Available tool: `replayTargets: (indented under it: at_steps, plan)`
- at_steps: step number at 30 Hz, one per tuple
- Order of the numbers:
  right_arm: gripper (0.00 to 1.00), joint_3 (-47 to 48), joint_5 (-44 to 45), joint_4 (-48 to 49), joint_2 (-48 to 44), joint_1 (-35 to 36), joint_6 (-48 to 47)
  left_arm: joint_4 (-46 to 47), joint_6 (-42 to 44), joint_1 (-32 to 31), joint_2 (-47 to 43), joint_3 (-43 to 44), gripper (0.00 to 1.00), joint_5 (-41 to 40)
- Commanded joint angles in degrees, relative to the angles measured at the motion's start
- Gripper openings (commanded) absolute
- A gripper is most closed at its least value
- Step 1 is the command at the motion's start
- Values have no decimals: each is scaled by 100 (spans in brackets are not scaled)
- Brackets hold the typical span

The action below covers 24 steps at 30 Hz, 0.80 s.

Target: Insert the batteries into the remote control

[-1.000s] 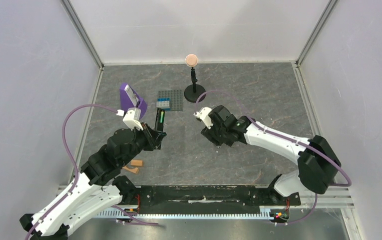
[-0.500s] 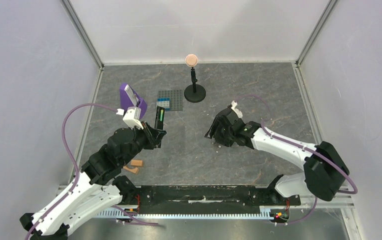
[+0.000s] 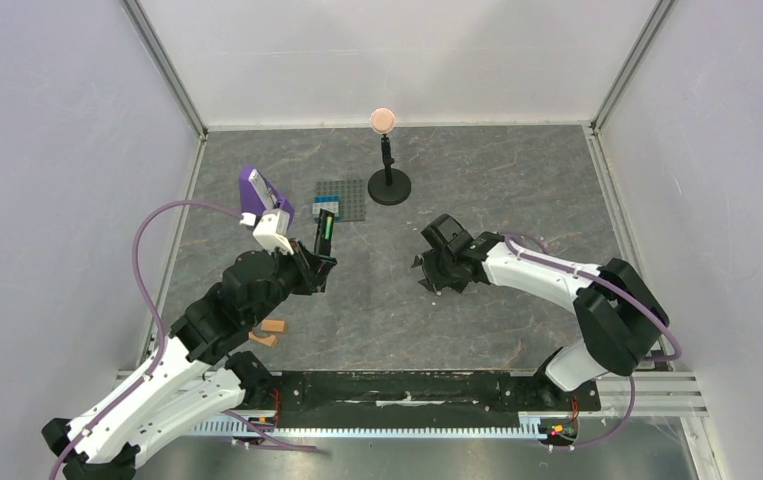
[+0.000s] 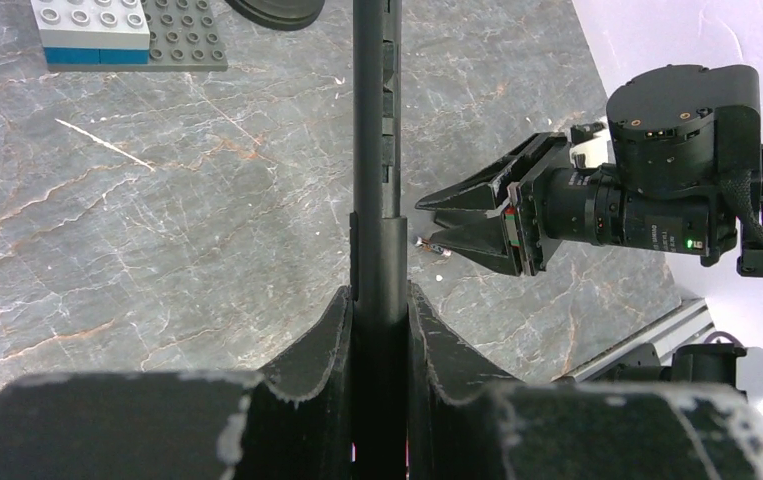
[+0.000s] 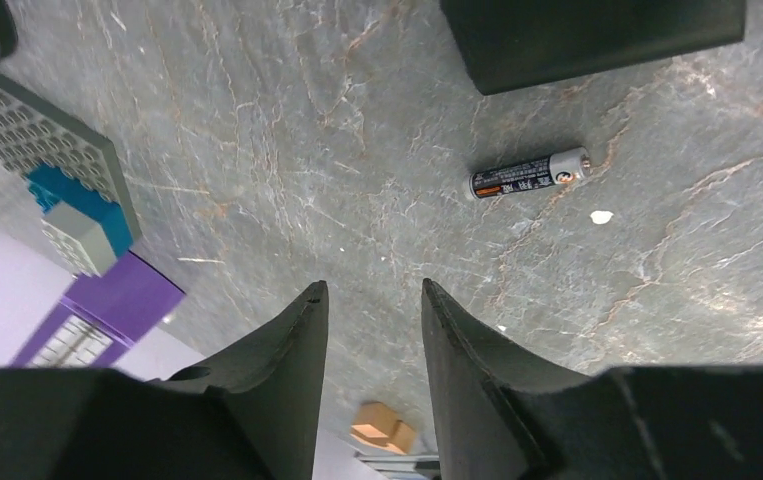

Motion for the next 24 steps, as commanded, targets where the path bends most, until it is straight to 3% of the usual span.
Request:
replayTargets:
  at_steps: [1,8,24]
  plan:
    - [41,-111,20,-89,-8,-77,1134,363,335,44,13,124,2,77]
    - [40,-544,-353,-147,-133,-322,1251,348,421,70,79,122,2,129]
    - [34,-637,-112,-330,45,-522,1246,455,429,127,150,79,2,167]
